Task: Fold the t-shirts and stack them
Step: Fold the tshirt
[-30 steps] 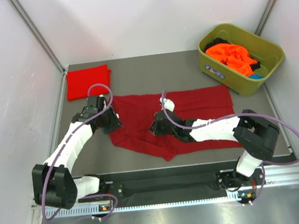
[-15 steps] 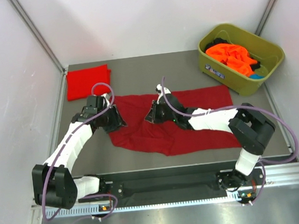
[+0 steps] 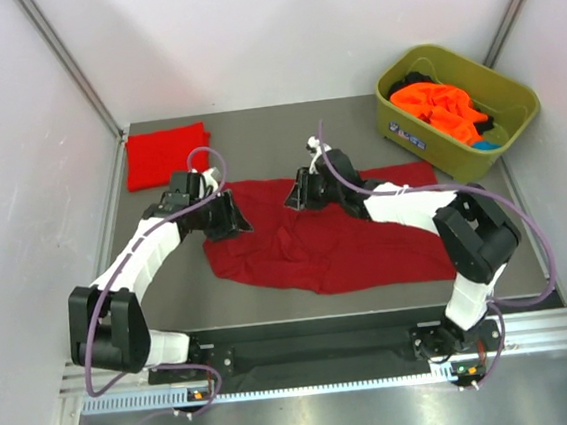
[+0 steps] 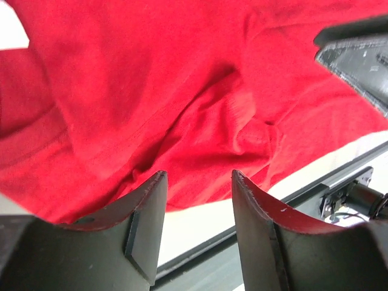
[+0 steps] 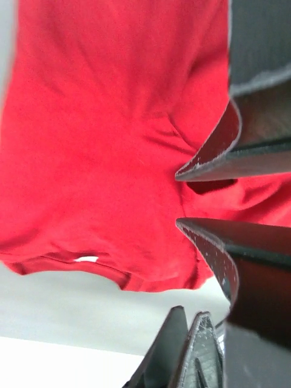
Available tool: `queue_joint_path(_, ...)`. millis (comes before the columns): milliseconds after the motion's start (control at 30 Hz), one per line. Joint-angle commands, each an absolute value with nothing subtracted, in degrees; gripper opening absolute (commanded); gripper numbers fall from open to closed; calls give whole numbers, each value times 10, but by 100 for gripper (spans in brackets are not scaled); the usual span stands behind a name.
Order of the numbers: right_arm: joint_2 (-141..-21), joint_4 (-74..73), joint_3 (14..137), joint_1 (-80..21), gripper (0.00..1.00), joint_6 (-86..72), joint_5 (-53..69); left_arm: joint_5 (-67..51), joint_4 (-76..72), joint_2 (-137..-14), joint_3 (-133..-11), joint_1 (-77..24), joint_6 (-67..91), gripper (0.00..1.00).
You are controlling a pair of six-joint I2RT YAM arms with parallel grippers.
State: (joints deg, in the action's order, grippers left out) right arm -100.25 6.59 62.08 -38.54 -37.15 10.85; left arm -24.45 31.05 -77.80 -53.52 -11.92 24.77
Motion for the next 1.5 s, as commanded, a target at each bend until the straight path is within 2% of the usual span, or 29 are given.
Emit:
queue_joint_path(0,-969,61,647,-354,34,-343,148,-281,258,-792,-576,-119,211,52)
queue_joint_path(167,-912,46,602,-319,40,-329,188,-319,252,-873,-641,-134,131,52)
queue_joint_path(400,-769,-18,520,-240,46,-280,207,-410,247,-969,-677,-157,29,48)
queue_joint_path(667,-666,-91,470,-170,50,-270,214,-380,275,-1028,-713,-206,5,51)
queue_joint_path(1167,-616,-121,429,-103,53,-291,228,-348,287,-1068,-729,-229,-40,48)
queue_joint_path(1200,-613,-136,431,-98,52,-311,194,-350,287,-1069,-731,-229,-40,46)
queue_joint_path(1300,-592,-226,437,-82,54,-363,116,-354,290,-1069,-733,-234,-40,28)
queue_joint_path(1333,-585,-272,436,-78,56,-380,97,-352,290,-1065,-734,-234,-40,6)
queue_joint_path(1367,-568,-295,434,-69,56,-410,59,-342,290,-1061,-735,-234,-33,0)
queue_joint_path(1467,-547,-416,439,-60,56,-486,-41,-292,272,-1025,-732,-232,-1,0)
